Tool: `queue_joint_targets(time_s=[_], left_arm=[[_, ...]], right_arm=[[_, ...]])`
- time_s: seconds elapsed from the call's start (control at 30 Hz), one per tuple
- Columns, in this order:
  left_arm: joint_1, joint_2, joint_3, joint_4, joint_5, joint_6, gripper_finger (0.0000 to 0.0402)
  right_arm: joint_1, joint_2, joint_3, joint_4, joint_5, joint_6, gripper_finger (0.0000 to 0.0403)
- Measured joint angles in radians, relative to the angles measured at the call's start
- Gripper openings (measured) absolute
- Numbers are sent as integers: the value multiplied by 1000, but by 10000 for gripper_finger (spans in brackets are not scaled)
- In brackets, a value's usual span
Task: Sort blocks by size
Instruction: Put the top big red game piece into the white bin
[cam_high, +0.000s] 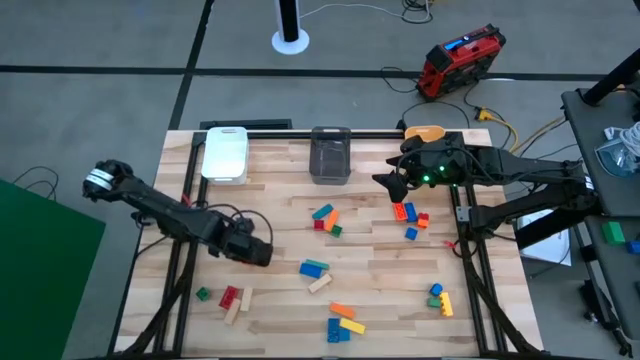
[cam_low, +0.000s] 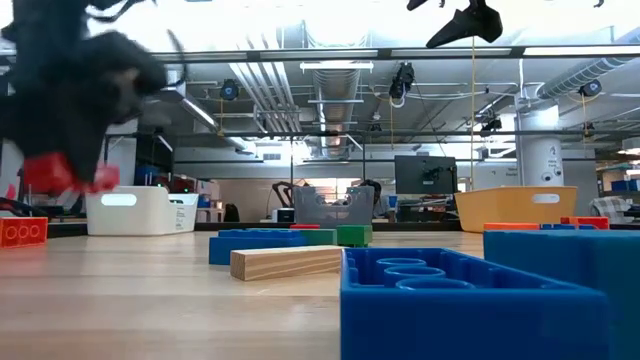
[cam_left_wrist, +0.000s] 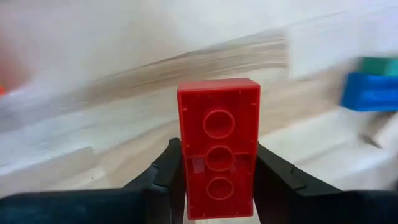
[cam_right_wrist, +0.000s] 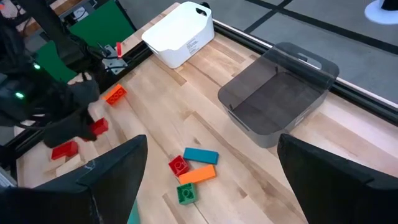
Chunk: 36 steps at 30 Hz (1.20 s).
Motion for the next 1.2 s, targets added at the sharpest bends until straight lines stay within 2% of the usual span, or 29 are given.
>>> queue_joint_targets(time_s=[0.17, 0.3, 0.5, 0.6, 0.7, 0.8, 0.93, 1.03, 1.2], left_arm=[[136, -1, 136, -169, 0, 194, 114], [324, -3, 228, -240, -22, 417, 114], [738, -4, 308, -268, -19, 784, 115], [966, -3, 328, -269, 44, 937, 115], [1179, -2, 332, -286, 106, 1031, 115], [1332, -2, 333, -331, 129, 1099, 115], [1441, -2, 331, -377, 144, 1173, 115], [1448, -1, 331, -372, 175, 1189, 115], [1445, 12, 331, -372, 167, 1190, 115]], right_arm=[[0, 0, 0, 0, 0, -1, 350], [0, 0, 0, 0, 0, -2, 350], [0, 0, 0, 0, 0, -2, 350], [0, 0, 0, 0, 0, -2, 350], [0, 0, 0, 0, 0, -2, 350], [0, 0, 0, 0, 0, -2, 350], [0, 0, 0, 0, 0, -2, 350], [0, 0, 0, 0, 0, -2, 350], [0, 0, 0, 0, 0, -2, 350]])
